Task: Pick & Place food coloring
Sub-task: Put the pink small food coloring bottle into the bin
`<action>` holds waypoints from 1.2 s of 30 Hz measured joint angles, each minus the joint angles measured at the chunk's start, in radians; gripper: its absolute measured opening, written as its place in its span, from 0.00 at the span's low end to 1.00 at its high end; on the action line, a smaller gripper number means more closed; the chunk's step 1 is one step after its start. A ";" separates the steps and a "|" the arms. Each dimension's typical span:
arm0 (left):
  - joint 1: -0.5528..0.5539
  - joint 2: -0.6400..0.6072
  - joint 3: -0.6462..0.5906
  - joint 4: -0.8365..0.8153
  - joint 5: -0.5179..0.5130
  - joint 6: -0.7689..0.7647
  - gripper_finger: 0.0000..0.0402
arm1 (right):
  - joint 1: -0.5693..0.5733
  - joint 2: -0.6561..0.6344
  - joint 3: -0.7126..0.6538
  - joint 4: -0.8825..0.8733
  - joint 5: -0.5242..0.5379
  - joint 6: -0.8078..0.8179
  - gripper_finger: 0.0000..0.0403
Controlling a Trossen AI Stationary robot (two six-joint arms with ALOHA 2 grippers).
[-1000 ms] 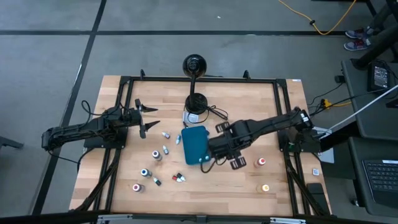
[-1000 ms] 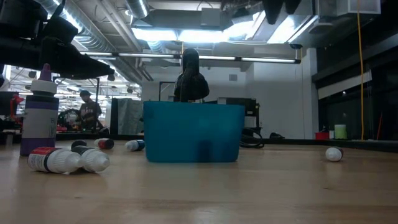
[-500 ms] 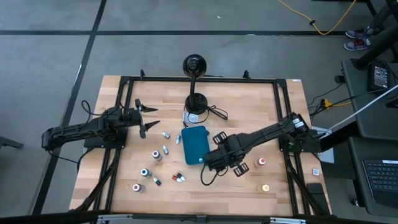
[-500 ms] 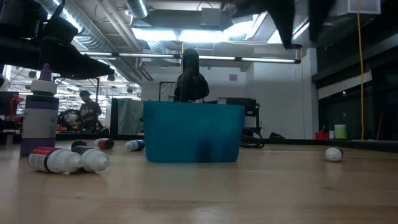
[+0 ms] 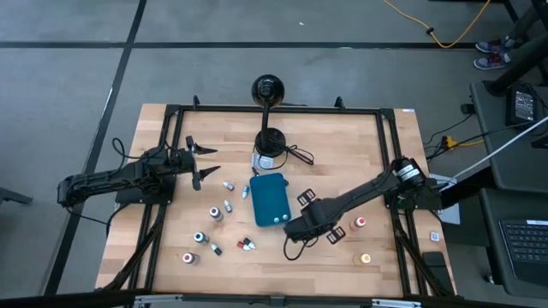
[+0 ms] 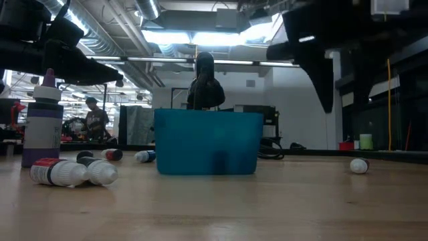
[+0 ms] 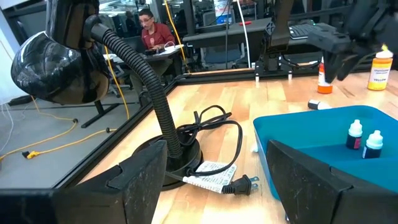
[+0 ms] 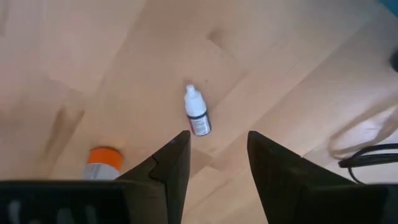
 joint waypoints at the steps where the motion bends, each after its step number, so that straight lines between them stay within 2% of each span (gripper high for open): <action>1: 0.000 0.000 0.000 0.000 0.000 0.000 0.67 | 0.006 0.000 -0.012 0.007 0.014 0.002 0.40; 5: 0.000 0.000 0.000 0.000 0.000 0.000 0.67 | 0.029 0.016 -0.025 0.023 0.070 0.004 0.40; 8: 0.000 0.000 0.000 0.000 0.000 0.000 0.67 | 0.031 0.051 -0.008 0.022 0.070 0.009 0.40; 20: 0.000 0.000 0.000 0.000 0.000 0.000 0.67 | 0.031 0.252 0.234 -0.179 0.069 0.088 0.40; 36: 0.000 0.000 0.000 0.000 0.000 0.000 0.67 | 0.061 0.302 0.208 -0.184 0.061 0.128 0.40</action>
